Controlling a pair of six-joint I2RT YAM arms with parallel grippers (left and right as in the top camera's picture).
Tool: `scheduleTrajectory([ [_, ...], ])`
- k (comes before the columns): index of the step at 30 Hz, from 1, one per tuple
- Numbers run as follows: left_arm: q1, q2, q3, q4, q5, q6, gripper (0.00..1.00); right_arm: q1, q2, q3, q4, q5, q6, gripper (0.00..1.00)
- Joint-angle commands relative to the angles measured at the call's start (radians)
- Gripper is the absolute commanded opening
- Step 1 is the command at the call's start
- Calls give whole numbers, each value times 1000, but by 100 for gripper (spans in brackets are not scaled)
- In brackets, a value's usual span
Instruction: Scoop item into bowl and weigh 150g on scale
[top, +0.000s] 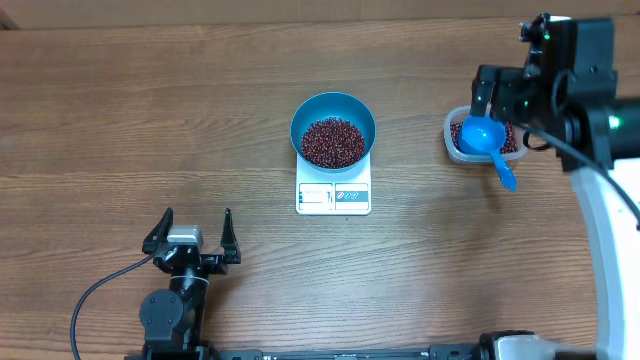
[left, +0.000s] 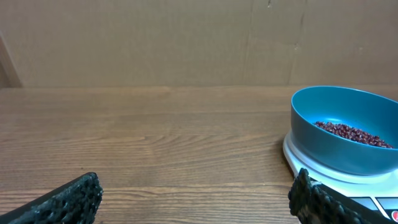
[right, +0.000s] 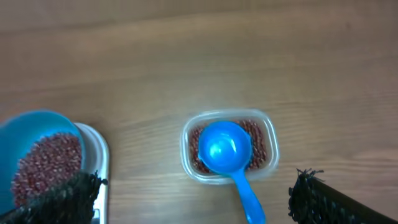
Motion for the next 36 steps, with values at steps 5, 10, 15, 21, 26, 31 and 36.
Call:
scheduleTrajectory([
  [5,11,-9,-4,-2,-7,9,99,-2,-250,-337,418,-155,-8,100],
  [10,11,-9,-4,-2,-7,8,99,-2,-401,-634,826,-248,-8,100],
  [15,11,-9,-4,-2,-7,9,100,-2,-555,-923,1160,-273,-8,100],
  [21,11,-9,-4,-2,-7,9,100,-2,-735,-1202,1389,-272,-8,100],
  [26,11,-9,-4,-2,-7,9,100,-3,-887,-1392,1471,-272,-8,100],
  [31,11,-9,-4,-2,-7,9,99,-3,-1004,-1518,1476,-264,-8,100],
  [36,11,-9,-4,-2,-7,9,99,-3,-1131,-1628,1456,-251,-8,100],
])
